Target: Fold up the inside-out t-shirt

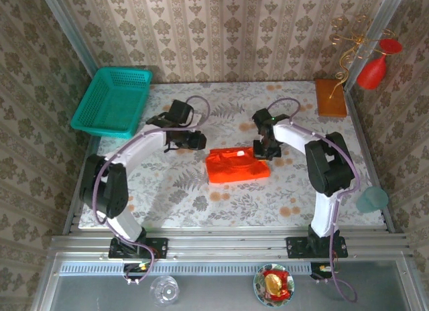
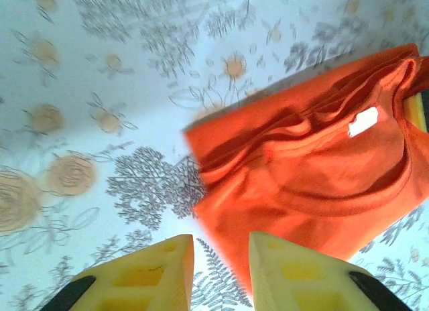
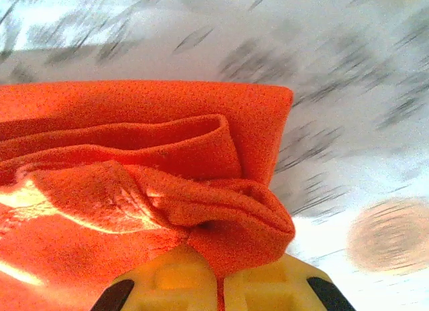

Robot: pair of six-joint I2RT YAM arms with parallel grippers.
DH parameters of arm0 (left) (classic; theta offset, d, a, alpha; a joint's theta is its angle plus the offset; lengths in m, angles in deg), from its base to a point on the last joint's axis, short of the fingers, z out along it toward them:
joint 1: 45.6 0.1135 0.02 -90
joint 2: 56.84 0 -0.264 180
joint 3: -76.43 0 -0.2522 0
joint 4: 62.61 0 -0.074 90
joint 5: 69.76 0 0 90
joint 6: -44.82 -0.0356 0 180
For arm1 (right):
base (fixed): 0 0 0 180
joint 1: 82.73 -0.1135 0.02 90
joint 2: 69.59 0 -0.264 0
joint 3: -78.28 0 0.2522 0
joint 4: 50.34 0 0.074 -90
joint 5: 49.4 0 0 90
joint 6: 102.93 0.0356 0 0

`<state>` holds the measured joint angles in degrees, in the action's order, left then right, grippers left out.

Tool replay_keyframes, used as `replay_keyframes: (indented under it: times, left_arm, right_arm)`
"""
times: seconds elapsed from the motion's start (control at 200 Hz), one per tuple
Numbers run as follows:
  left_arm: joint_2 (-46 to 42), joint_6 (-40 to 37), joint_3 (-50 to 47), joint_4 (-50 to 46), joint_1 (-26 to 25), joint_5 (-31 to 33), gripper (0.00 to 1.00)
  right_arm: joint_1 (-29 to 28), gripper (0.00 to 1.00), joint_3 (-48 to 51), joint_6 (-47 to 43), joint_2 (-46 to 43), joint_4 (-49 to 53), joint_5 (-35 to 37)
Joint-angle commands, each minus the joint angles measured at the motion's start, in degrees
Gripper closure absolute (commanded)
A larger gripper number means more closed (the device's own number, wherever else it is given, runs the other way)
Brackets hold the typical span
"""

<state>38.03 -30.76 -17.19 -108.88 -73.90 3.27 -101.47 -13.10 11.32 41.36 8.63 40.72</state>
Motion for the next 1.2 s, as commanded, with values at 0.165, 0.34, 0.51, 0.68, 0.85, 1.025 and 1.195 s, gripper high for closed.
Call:
replay_keyframes:
  times: [0.165,0.34,0.51,0.68,0.85,1.025,1.195]
  left_arm:
    - [-2.4,1.1,-7.7,1.1,4.0,-2.4,0.71]
    - [-4.4,0.7,-10.8,1.7,5.7,-2.8,0.71]
    - [-6.6,0.2,-13.0,1.4,7.8,-2.8,0.70]
    - [-8.1,-0.4,-14.5,0.7,9.5,-2.9,0.70]
    - [-10.2,-0.3,-16.5,0.8,10.4,-2.3,0.69]
    - [-10.7,-0.3,-17.1,0.5,11.2,-2.3,0.68]
    - [-11.0,0.2,-17.2,0.8,11.7,-2.2,0.68]
  right_arm:
    - [9.5,0.97,-12.7,-15.0,6.1,9.2,21.2]
    - [16.2,0.96,-16.1,-18.3,7.4,5.3,30.9]
    - [22.7,0.96,-15.8,-23.9,7.9,-2.1,37.6]
    - [27.9,0.94,-14.1,-28.0,7.3,-11.4,38.4]
    - [31.7,0.94,-13.7,-30.5,8.6,-17.1,40.4]
    - [33.7,0.93,-11.9,-30.2,8.5,-20.5,40.5]
    - [33.7,0.80,-11.3,-28.9,8.7,-21.0,40.2]
